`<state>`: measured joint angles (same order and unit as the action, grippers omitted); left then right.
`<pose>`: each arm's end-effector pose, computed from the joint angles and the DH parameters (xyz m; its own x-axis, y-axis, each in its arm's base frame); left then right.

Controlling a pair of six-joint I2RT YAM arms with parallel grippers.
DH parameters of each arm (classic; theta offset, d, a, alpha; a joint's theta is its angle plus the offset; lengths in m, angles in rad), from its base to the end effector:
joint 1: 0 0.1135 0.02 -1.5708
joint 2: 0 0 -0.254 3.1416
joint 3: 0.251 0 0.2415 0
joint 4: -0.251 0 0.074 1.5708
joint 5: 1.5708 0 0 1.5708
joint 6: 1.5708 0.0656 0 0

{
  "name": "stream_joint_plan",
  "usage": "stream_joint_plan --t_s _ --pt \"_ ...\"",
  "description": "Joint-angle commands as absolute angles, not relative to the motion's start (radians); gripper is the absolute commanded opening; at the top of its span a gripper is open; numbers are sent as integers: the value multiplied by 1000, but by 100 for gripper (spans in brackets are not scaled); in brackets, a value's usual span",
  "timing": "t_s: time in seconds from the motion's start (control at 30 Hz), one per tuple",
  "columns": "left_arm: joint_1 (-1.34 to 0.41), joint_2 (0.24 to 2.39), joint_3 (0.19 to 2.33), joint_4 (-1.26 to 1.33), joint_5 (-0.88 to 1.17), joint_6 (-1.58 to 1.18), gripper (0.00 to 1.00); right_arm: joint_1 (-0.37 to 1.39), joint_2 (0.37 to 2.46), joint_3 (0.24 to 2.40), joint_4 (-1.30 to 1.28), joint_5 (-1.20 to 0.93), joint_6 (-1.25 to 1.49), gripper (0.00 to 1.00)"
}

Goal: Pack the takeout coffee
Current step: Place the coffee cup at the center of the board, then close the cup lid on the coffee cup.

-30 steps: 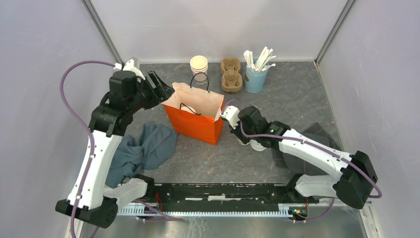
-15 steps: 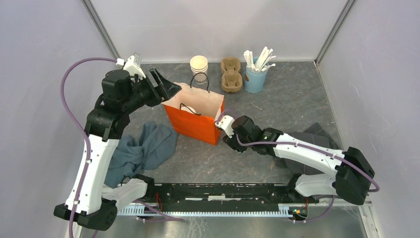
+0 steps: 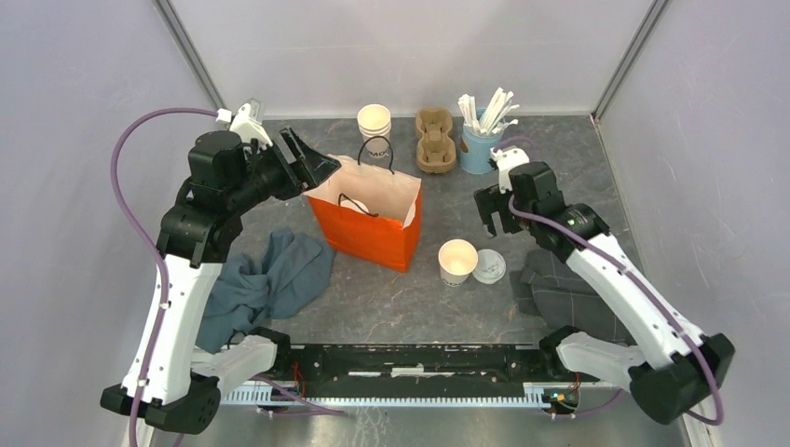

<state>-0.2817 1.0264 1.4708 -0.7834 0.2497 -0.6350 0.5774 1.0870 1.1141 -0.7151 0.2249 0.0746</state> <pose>0.1911 -0.0722 0.4398 -0.5497 -0.4393 -0.7105 0.2076 0.7520 -0.6256 0.2096 0.1191 0.3171 -0.5595 -0.2778 -0.7809 -0.3470 0.9341 -0.0836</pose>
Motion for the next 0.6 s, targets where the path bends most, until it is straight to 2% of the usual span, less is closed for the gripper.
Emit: stream_joint_plan --t_s 0.0,0.07,0.17,0.57 --pt "-281 1005 1524 -782 283 -621 81 404 1176 1018 -818 67 111 98" --pt "-281 1002 1535 -798 284 -620 81 362 1203 963 -766 -48 110 98" --pt "-281 999 1548 -814 288 -621 81 362 1284 955 -780 -95 89 98" --pt "-281 987 1533 -821 305 -638 82 414 1389 867 -653 -37 96 92"
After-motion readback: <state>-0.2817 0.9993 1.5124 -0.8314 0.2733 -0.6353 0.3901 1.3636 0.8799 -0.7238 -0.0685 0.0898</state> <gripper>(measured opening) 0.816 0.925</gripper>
